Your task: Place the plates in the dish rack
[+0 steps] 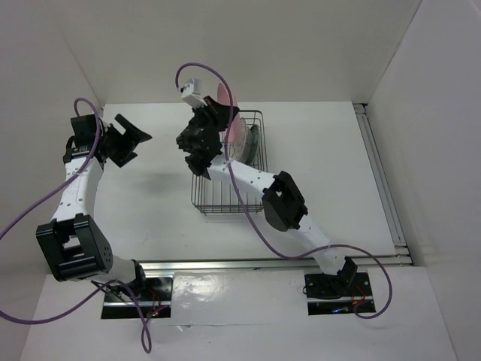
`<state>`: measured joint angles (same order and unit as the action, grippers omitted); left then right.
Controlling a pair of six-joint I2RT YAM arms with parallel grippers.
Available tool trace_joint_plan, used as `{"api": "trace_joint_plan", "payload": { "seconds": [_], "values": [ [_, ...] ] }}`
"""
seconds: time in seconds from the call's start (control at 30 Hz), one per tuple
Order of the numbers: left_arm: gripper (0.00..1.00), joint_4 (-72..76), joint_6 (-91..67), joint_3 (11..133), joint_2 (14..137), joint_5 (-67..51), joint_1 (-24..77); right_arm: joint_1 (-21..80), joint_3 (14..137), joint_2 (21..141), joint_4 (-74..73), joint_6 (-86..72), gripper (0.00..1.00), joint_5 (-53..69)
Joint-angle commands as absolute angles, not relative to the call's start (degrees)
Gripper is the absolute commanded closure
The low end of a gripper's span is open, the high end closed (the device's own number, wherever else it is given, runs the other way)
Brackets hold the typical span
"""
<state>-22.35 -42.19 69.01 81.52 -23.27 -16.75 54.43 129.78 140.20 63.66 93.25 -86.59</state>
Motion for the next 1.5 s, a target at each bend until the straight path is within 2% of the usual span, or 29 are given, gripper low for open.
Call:
{"api": "trace_joint_plan", "payload": {
  "seconds": [0.0,0.17,0.27,0.3,0.33,0.4,0.43,0.47,0.6,0.8,0.9,1.03,1.17,1.47],
  "values": [
    [0.00,-21.71,-41.75,70.58,79.98,-24.96,-17.05,55.02,134.48,139.67,88.32,109.68,1.00,-96.50],
    [0.00,-21.18,-41.75,70.58,79.98,-25.48,-17.05,55.02,130.17,133.95,87.01,108.28,1.00,-94.66],
    [0.00,-21.18,-41.22,70.58,79.98,-26.01,-17.05,55.80,125.53,128.87,79.84,103.65,1.00,-91.51],
    [0.00,-21.18,-41.22,70.58,79.98,-26.02,-17.05,56.33,123.85,126.85,75.02,100.06,1.00,-90.62],
    [0.00,-21.18,-41.22,70.58,79.98,-26.02,-17.05,56.34,122.97,122.82,62.18,95.67,1.00,-89.92],
    [0.00,-20.57,-41.22,70.05,79.98,-26.54,-17.05,56.34,122.16,118.15,42.47,73.83,1.00,-85.89],
    [0.00,-20.57,-41.22,70.05,79.98,-26.54,-17.05,56.34,124.52,115.51,16.35,63.21,1.00,-83.87],
    [0.00,-20.57,-41.22,70.05,79.98,-26.54,-17.05,56.34,128.80,114.53,9.73,49.97,1.00,-81.93],
    [0.00,-20.04,-41.22,70.05,79.98,-25.93,-17.05,56.34,125.24,112.68,14.24,51.69,1.00,-78.68],
    [0.00,-20.04,-41.22,70.05,79.46,-25.93,-17.05,56.34,135.16,117.59,-8.32,35.26,1.00,-63.07],
    [0.00,-20.04,-40.61,70.05,79.45,-25.93,-17.05,55.11,134.49,119.27,-9.94,35.32,1.00,-61.52],
    [0.00,-20.04,-40.61,70.05,79.45,-23.74,-17.05,53.00,130.08,122.43,-5.98,35.86,1.00,-70.11],
    [0.00,-22.14,-40.61,70.58,79.98,-22.06,-17.05,52.39,129.46,125.24,-4.04,36.74,1.00,-73.29],
    [0.00,-23.64,-40.61,71.72,80.51,-21.00,-17.05,51.15,125.42,128.32,13.53,49.04,1.00,-80.59]
  ]
}}
